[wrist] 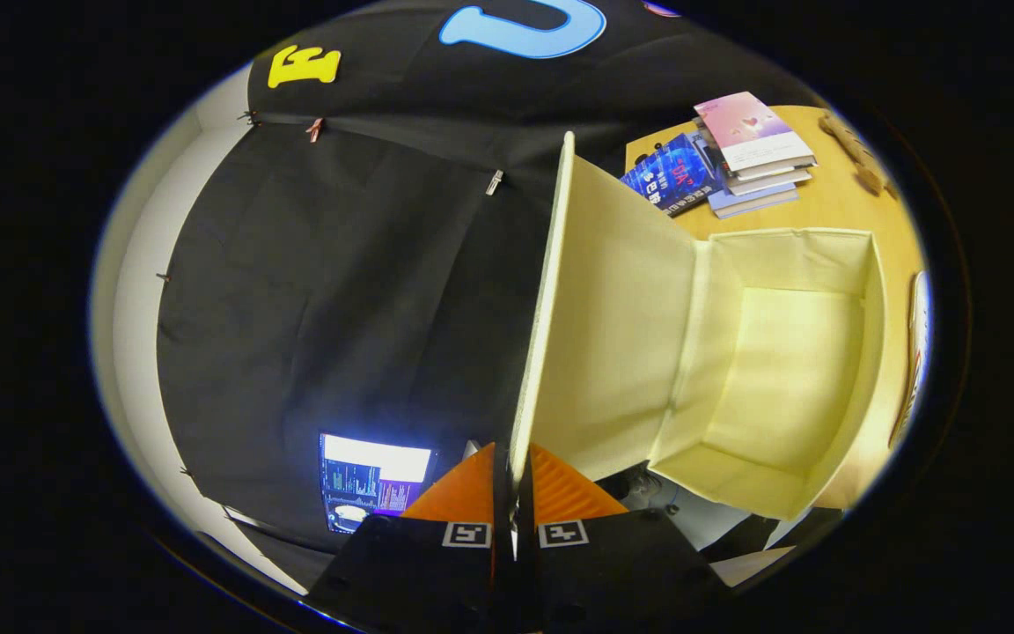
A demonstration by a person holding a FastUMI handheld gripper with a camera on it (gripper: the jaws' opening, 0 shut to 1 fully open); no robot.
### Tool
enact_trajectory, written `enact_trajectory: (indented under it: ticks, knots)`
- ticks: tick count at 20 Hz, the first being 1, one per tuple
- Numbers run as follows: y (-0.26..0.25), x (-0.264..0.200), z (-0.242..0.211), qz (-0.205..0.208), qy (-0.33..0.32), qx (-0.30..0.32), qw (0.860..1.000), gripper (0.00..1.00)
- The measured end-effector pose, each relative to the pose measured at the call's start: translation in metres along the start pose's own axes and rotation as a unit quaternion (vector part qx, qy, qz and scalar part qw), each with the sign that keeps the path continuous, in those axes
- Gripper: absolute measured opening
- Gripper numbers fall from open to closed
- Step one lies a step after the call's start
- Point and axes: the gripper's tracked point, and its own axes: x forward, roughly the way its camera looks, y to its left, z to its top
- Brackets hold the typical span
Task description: Open the storage box then place both shoes into the box .Put the left shoe in first, then the right shoe, with the right side of both shoes facing outward in a uniform manner.
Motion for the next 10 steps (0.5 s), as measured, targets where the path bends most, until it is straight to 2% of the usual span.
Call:
enact_trajectory:
  ticks: [5,10]
  knots:
    - [0.009,0.049,-0.004,-0.007,0.017,-0.016,1.000,0.05]
    - [0.008,0.075,-0.007,-0.017,0.022,-0.035,0.999,0.05]
